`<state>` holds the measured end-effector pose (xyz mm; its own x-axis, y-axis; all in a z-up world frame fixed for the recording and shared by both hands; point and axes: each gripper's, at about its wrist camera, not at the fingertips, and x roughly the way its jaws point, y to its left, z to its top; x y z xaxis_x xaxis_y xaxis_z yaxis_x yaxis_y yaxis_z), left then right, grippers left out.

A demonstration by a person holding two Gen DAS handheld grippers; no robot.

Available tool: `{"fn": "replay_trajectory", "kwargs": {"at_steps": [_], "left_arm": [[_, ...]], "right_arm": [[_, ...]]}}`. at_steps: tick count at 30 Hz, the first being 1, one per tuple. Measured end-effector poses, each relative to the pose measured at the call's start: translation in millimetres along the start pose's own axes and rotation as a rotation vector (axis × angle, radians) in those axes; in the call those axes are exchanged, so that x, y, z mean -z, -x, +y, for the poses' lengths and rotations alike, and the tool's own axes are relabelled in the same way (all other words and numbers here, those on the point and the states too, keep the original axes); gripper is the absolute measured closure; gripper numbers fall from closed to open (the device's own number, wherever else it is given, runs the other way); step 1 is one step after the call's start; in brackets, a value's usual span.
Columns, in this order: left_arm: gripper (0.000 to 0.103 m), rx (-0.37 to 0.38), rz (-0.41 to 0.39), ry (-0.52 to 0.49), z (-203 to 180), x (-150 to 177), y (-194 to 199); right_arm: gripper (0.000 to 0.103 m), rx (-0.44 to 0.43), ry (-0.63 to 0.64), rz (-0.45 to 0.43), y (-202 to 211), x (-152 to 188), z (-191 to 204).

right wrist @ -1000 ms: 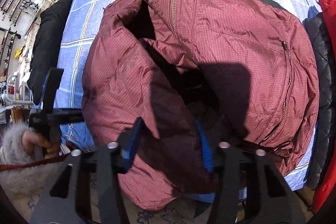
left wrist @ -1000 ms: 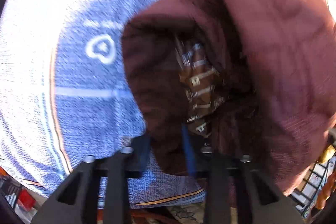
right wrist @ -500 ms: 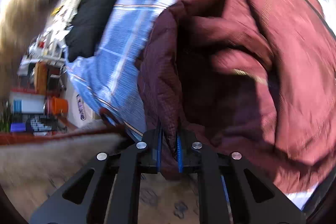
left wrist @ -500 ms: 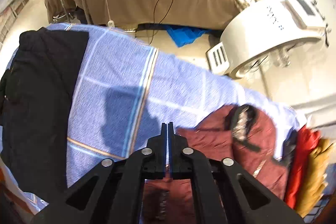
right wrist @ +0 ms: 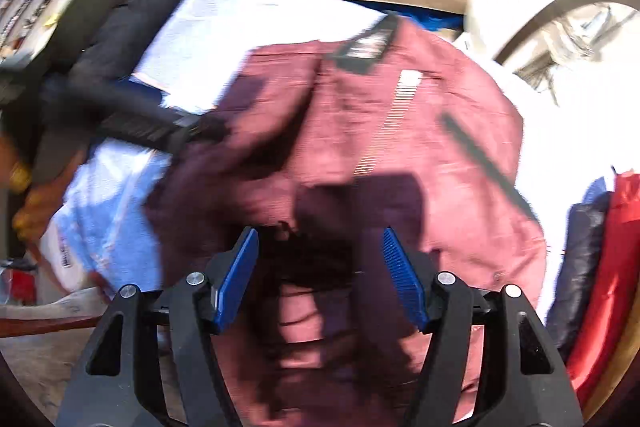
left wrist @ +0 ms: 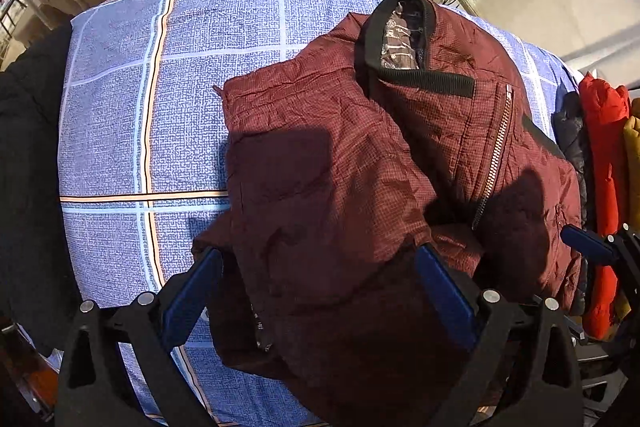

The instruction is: Fold large clothes

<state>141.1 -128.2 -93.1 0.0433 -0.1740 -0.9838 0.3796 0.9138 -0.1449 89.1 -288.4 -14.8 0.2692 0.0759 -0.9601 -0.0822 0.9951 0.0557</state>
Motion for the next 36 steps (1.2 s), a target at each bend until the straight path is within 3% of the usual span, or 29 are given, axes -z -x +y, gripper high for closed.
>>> {"fn": "replay_trajectory", "kwargs": {"at_steps": [3, 7, 9, 11, 12, 13, 14, 16, 22, 24, 25, 26, 28, 29, 31, 33, 36], "left_arm": [[0.008, -0.08, 0.037, -0.028, -5, -24, -14], [0.008, -0.194, 0.121, -0.109, -8, -33, -42], [0.013, -0.184, 0.163, -0.112, -8, -30, -55], [0.039, -0.172, 0.195, -0.084, -1, -22, -62], [0.047, -0.164, 0.205, -0.067, 3, -19, -64], [0.063, -0.144, 0.209, -0.039, 10, -15, -63], [0.081, -0.138, 0.211, -0.026, 14, -12, -62], [0.103, -0.15, 0.217, -0.008, 25, -4, -58], [0.103, -0.069, 0.175, 0.144, 74, 19, -28], [0.093, -0.039, 0.135, 0.187, 79, 14, -14], [0.054, -0.039, 0.115, 0.21, 80, 9, -6], [0.007, -0.045, 0.098, 0.22, 77, 0, 1], [0.008, -0.023, 0.037, 0.165, 58, -19, 14], [0.008, -0.053, 0.03, 0.125, 46, -26, 16], [0.006, -0.159, 0.023, 0.018, 19, -38, 14], [0.006, -0.301, 0.067, -0.108, -10, -50, -8], [0.009, -0.371, 0.126, -0.178, -29, -55, -39]], "right_arm": [[0.038, -0.049, 0.103, 0.027, -12, -1, -9], [0.038, -0.023, 0.361, 0.081, -52, 4, 33], [0.038, -0.006, 0.458, 0.055, -68, 2, 51], [0.038, 0.031, 0.52, 0.029, -82, -1, 63], [0.042, 0.043, 0.533, 0.036, -90, -2, 63], [0.06, 0.028, 0.521, 0.063, -96, -5, 62], [0.066, -0.011, 0.497, 0.09, -99, -8, 60], [0.081, -0.021, 0.466, 0.087, -93, -10, 55], [0.09, -0.122, 0.244, 0.005, -45, -24, 4], [0.09, -0.165, 0.177, -0.019, -26, -29, -11], [0.09, -0.171, 0.174, -0.022, -21, -28, -10], [0.09, -0.171, 0.18, -0.021, -18, -30, -4], [0.09, -0.181, 0.189, -0.004, -20, -26, -3], [0.09, -0.175, 0.201, 0.001, -21, -21, 5], [0.09, -0.169, 0.204, 0.003, -25, -11, 16], [0.09, -0.18, 0.162, -0.004, -25, -8, 16], [0.09, -0.181, 0.123, -0.015, -22, -2, 18]]}}
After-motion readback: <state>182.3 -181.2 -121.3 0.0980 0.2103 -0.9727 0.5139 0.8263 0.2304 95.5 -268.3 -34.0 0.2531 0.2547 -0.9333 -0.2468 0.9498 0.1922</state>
